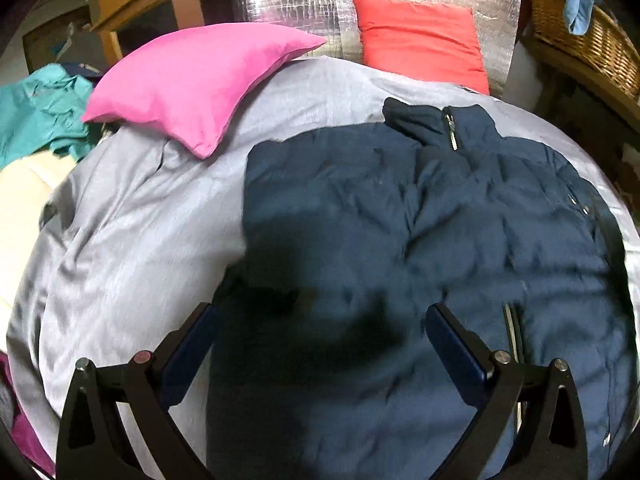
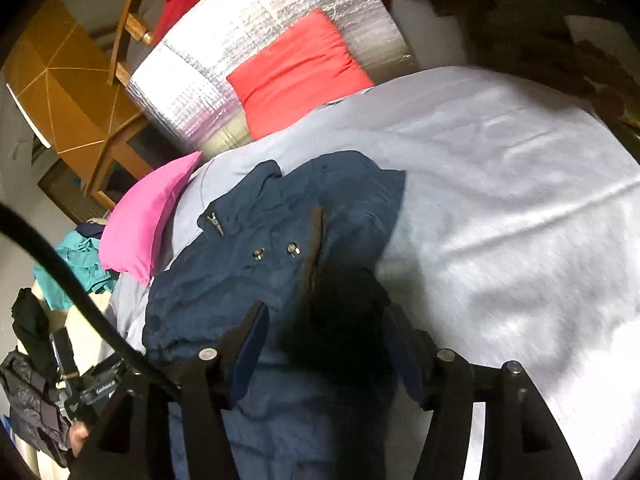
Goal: Fold large clothes
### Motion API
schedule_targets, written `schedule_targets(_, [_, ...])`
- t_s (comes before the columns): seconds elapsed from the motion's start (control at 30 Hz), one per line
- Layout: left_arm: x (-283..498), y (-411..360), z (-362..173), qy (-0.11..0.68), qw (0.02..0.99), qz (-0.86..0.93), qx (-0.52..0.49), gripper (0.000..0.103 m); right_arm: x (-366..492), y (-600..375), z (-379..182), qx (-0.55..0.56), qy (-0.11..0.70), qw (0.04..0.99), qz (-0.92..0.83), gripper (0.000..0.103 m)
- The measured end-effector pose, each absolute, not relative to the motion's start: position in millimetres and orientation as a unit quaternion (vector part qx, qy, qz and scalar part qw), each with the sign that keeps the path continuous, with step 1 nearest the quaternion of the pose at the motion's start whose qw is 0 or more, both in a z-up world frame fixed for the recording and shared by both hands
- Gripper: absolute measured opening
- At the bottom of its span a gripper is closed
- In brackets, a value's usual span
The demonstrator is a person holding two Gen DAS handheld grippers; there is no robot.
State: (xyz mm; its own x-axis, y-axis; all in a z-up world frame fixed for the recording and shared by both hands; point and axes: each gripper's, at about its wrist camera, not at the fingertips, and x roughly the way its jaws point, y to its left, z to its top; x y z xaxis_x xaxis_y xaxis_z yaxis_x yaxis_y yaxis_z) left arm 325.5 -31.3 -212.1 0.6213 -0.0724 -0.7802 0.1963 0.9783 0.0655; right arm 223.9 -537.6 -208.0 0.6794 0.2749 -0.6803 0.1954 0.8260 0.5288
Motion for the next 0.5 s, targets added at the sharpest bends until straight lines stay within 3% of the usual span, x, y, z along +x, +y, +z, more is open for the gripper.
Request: schedule_targets(0.5, [178.5, 81.1, -233.9, 0.422, 0.904, -0.059, -0.029, 0.103, 72.1, -514.7, -207.5, 0.312, 0.366, 0.874, 0.066, 0.071])
